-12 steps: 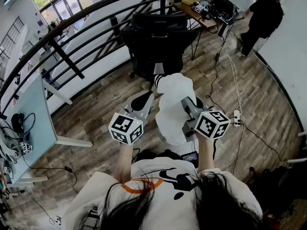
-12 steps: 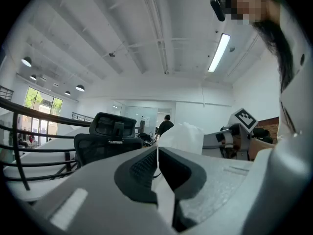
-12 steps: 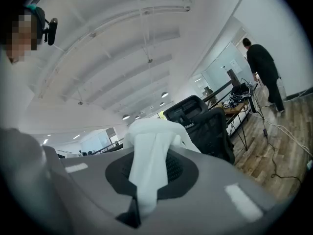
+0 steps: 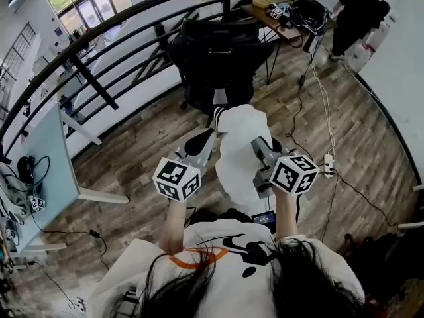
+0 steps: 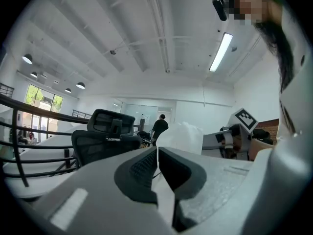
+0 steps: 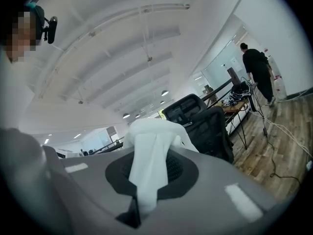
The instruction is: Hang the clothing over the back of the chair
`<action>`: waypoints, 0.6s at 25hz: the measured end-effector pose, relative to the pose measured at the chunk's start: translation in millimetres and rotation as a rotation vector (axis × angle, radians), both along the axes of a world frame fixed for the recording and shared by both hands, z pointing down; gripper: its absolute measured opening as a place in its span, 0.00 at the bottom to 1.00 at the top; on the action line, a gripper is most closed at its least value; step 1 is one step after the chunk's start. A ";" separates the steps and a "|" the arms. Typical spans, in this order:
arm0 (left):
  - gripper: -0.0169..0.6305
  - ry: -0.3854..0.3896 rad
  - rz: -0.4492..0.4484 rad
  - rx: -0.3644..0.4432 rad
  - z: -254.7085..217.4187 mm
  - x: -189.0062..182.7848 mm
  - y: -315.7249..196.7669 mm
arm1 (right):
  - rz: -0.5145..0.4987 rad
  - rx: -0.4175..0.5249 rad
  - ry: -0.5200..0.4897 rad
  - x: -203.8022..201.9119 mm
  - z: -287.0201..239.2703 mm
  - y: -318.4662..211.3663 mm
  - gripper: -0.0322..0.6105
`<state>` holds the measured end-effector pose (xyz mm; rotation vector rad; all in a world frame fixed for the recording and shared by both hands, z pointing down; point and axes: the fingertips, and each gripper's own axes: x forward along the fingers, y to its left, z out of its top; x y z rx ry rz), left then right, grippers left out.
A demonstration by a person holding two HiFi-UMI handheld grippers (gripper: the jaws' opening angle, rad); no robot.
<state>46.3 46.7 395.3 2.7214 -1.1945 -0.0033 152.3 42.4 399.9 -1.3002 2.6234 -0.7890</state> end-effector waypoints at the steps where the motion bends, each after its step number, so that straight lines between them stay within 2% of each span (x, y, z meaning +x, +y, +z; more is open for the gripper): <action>1: 0.03 0.001 -0.003 0.000 -0.5 0.3 -0.2 | 0.002 0.000 -0.003 0.9 -0.3 -0.7 0.12; 15: 0.03 0.008 -0.057 0.003 -1.2 31.0 -15.6 | -0.034 0.016 -0.012 39.5 -0.2 -20.3 0.12</action>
